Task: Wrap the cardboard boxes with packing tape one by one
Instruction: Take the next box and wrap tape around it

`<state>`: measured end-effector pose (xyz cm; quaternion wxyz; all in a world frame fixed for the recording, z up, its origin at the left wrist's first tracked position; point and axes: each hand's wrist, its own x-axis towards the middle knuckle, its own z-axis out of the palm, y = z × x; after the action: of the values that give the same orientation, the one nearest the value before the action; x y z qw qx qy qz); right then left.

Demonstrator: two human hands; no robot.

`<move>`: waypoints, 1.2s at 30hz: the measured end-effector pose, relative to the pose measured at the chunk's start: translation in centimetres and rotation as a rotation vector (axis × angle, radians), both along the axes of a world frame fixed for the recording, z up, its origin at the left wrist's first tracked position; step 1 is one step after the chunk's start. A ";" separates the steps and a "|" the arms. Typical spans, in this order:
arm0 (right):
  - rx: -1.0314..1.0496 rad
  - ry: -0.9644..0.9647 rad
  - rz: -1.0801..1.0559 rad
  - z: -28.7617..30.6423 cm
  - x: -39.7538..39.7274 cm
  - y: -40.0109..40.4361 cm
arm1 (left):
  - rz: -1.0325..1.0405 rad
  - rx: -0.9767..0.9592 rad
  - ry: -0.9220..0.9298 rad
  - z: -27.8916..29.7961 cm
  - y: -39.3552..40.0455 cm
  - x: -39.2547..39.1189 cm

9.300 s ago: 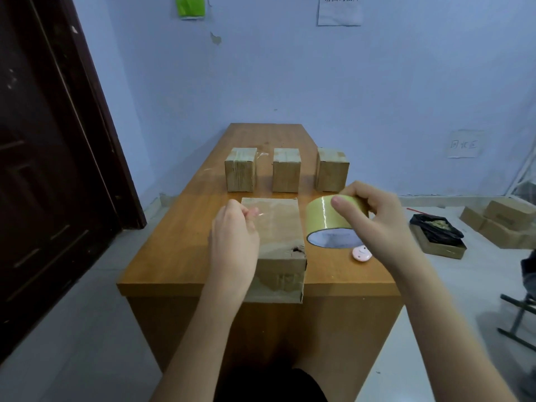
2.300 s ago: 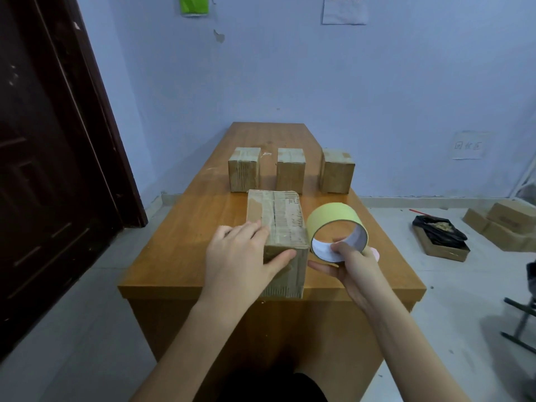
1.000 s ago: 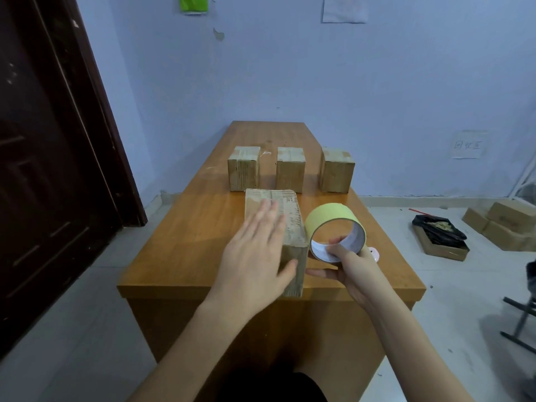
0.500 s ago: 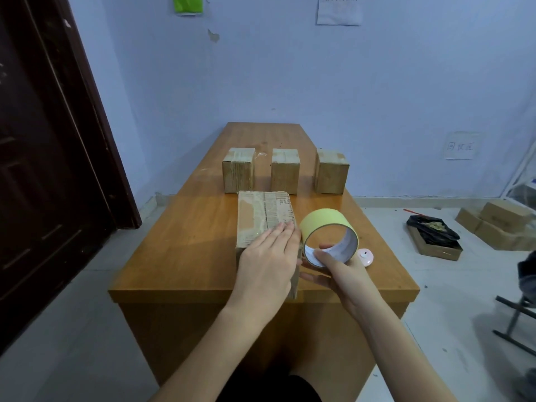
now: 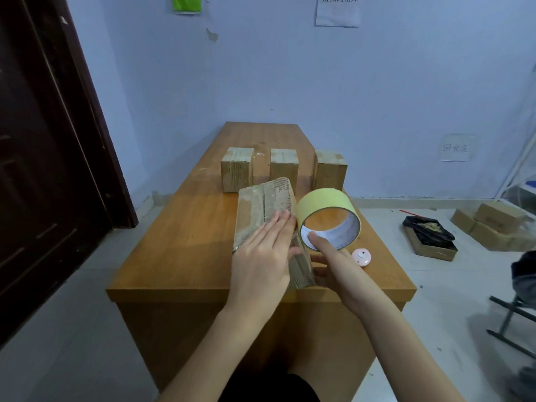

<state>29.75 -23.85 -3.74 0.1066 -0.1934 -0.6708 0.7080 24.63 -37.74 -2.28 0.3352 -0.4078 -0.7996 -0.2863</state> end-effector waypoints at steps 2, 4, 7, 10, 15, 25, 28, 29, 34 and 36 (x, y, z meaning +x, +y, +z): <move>0.055 0.041 -0.008 0.3 0.2 0.0 | -0.001 0.031 -0.020 -0.2 -0.1 0.1; 0.094 0.070 -0.012 0.5 0.3 0.1 | -0.006 0.056 -0.048 -0.4 -0.2 0.1; 0.090 0.087 -0.071 1.1 0.2 0.5 | -0.014 0.102 -0.129 -0.5 -0.4 -0.1; 0.088 0.071 -0.151 1.6 0.0 0.8 | -0.028 0.182 -0.268 -0.5 -0.7 -0.4; 0.294 0.008 -0.144 2.8 -0.3 0.9 | -0.092 0.295 -0.478 -0.9 -1.4 -0.6; 0.776 -0.027 0.042 4.7 -2.2 -0.9 | -0.015 0.044 -0.289 -1.6 -3.8 -1.8; 0.819 -0.046 0.069 4.9 -2.6 -1.3 | 0.052 -0.055 -0.215 -1.9 -3.9 -1.9; 0.826 -0.057 0.074 4.9 -2.7 -1.3 | 0.076 -0.066 -0.207 -2.0 -4.0 -2.0; 1.043 -0.162 0.034 4.8 -3.2 -1.9 | 0.097 -0.115 -0.199 -2.1 -4.3 -2.3; 1.255 -0.234 -0.033 4.6 -3.5 -2.2 | 0.098 -0.125 -0.205 -2.3 -4.6 -2.3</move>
<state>26.20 -26.03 0.89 0.1362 -0.1806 -0.9620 0.1530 22.31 -42.35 -4.61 0.2390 -0.3570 -0.8650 -0.2594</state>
